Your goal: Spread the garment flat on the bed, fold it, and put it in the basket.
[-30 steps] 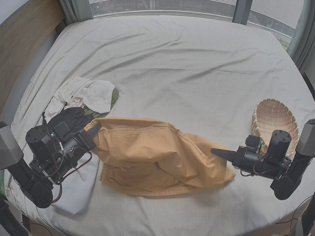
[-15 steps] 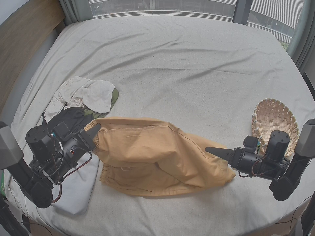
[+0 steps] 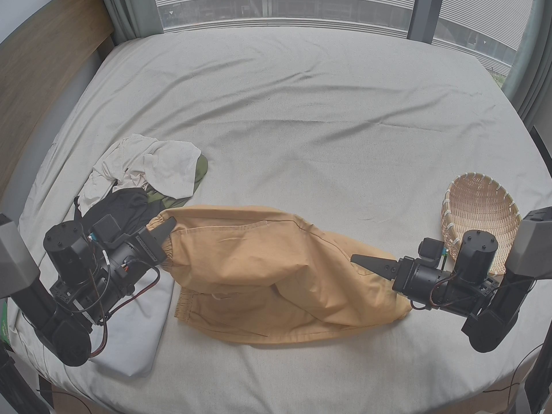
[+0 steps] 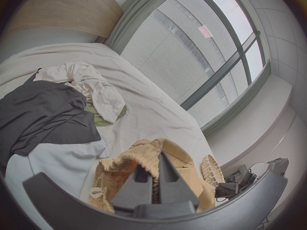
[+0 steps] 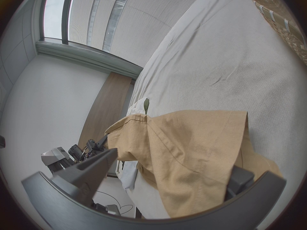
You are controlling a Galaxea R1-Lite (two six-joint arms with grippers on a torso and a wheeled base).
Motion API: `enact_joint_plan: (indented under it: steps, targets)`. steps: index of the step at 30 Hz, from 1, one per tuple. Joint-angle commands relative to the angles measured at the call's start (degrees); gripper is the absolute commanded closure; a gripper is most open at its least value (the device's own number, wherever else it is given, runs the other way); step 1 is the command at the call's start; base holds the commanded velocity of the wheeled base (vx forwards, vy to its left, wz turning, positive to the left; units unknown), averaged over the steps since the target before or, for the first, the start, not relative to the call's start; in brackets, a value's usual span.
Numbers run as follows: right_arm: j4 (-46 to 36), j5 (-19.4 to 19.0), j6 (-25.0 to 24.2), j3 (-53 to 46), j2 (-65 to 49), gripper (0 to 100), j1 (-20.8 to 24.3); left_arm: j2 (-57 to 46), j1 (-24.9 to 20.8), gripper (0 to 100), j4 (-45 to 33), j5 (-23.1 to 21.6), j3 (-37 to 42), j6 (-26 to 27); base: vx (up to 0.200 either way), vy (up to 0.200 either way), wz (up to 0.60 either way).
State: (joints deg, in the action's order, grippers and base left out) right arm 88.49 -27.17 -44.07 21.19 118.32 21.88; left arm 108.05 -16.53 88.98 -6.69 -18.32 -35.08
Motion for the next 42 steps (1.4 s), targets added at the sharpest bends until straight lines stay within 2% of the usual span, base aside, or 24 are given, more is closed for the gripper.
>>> enact_joint_plan:
  steps: [1, 15, 20, 25, 34, 42]
  targets:
    - [0.01, 0.1, -0.05, 0.17, -0.02, 100, 0.09, -0.12, 0.01, 100, 0.41, 0.01, 0.04, -0.07, 0.0, 0.0, 0.0]
    - [-0.25, 0.45, 0.04, -2.64, -14.0, 100, -1.67, -5.39, -0.52, 100, 0.23, -0.69, -2.95, -0.25, 0.0, 0.0, 0.0]
    - [-0.34, 0.45, 0.3, -2.64, -19.8, 100, -2.9, -8.82, -1.4, 100, 0.23, -3.41, -4.53, -0.16, 0.0, 0.0, 0.0]
    - [-0.51, 0.37, 0.48, -2.64, -24.72, 100, -5.27, -13.56, -2.01, 100, 0.23, -8.78, -4.88, -0.25, 0.0, 0.0, 0.0]
    - [-0.43, 0.37, 0.74, -2.2, -26.21, 100, -11.07, -14.62, -0.43, 100, 0.14, -10.8, -2.86, -0.16, 0.0, 0.0, 0.0]
    - [-0.34, 0.01, 0.74, -2.2, -26.3, 100, -13.01, -14.27, 0.09, 100, 0.14, -10.8, -1.63, -0.16, 0.0, 0.0, 0.0]
